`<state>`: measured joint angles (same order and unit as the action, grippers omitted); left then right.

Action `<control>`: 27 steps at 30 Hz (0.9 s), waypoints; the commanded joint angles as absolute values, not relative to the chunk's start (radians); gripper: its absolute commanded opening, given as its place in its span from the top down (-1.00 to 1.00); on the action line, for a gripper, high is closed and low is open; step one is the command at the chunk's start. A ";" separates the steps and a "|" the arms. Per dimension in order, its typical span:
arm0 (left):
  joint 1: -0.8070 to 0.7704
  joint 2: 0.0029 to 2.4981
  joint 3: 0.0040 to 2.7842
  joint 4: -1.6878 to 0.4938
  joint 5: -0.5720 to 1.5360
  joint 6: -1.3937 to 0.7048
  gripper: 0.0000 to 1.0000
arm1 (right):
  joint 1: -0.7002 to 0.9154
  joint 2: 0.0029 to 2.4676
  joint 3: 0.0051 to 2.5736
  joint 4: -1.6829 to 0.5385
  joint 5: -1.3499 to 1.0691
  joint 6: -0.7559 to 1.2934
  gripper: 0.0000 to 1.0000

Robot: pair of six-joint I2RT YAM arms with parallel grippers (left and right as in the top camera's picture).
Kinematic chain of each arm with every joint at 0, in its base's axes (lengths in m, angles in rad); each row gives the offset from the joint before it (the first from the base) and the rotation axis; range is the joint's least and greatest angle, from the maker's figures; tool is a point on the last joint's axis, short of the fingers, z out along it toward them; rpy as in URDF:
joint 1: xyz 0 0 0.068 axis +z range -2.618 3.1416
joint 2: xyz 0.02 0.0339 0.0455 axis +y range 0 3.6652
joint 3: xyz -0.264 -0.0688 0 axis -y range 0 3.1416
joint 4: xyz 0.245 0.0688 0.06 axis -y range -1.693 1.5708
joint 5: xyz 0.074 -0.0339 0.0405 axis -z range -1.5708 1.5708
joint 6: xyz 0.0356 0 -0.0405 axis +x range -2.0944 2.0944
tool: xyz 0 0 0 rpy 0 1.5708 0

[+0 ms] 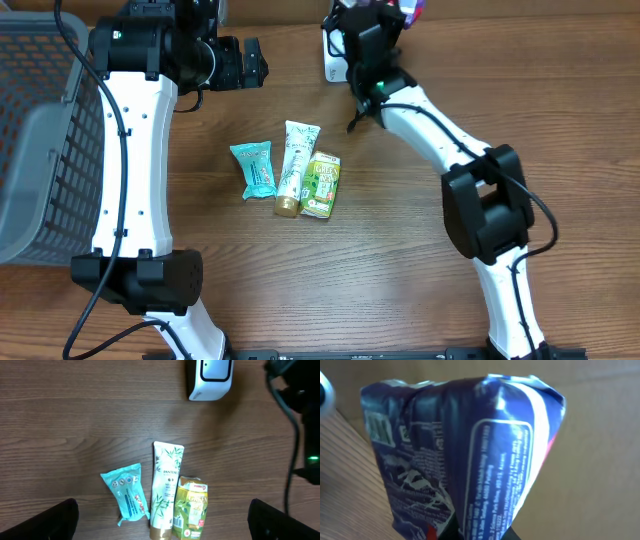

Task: Scan the item barcode
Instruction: 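Lift the purple package and hold it against the white scanner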

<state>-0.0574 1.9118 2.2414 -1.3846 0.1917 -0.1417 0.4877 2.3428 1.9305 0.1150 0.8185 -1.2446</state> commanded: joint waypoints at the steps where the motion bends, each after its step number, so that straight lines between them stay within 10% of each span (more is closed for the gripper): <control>1: -0.059 1.909 2.253 -1.384 0.202 -0.127 -1.00 | 0.529 2.362 1.950 0.228 0.830 -1.267 0.93; 27: -0.059 1.909 2.253 -1.384 0.202 -0.127 -0.99 | 0.551 2.453 1.942 0.347 0.934 -1.361 0.93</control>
<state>-0.0574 1.9118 2.2414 -1.3842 0.1917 -0.1417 0.5560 2.4577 1.9301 0.3325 0.9054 -1.3624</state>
